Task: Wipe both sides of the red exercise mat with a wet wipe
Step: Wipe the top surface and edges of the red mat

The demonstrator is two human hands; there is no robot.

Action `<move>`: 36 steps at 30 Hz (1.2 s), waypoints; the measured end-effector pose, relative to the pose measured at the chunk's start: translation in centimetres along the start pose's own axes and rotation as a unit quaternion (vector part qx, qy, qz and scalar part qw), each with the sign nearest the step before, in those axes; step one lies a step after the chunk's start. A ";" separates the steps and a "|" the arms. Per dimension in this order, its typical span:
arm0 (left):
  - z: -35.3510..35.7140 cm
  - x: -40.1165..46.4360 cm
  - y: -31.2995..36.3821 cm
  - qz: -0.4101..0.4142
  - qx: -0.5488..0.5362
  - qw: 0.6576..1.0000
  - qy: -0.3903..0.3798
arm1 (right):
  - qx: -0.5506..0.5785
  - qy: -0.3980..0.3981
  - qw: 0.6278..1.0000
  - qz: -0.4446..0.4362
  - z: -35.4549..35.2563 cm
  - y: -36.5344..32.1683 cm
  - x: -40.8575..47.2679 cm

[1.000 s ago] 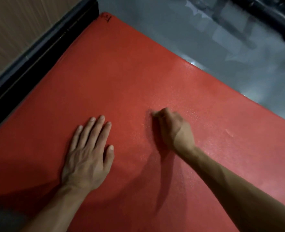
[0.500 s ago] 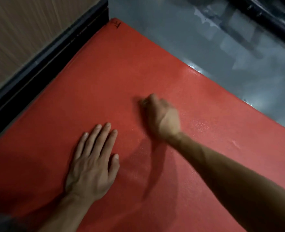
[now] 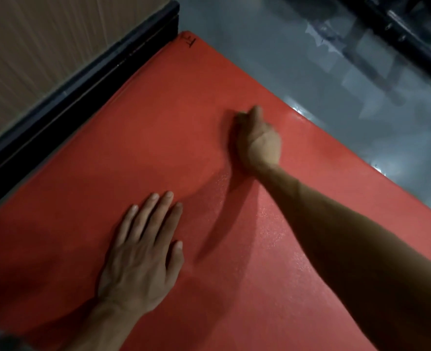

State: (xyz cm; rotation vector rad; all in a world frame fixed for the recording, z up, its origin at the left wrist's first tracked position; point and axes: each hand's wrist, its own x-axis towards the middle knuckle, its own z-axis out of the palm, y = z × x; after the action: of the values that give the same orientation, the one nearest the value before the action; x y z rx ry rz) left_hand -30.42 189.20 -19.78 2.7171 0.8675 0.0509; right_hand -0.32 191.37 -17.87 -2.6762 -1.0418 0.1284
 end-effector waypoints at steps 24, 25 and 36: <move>0.4 0.2 -0.2 0.005 -0.016 0.999 0.028 | -0.029 -0.014 0.962 0.270 -5.1 8.7 7.3; 0.4 0.2 -0.2 0.006 -0.015 1.000 0.024 | -0.039 -0.009 0.951 0.308 -5.8 10.4 6.7; 0.3 0.1 0.0 -0.003 -0.009 1.000 0.025 | -0.025 -0.046 0.998 -0.043 1.7 -7.0 8.8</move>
State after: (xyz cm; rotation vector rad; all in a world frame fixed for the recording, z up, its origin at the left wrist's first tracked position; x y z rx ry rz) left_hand -30.32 189.16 -20.03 2.7062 0.8853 0.1242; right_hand 1.32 202.66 -17.42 -2.6870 -1.2002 0.2134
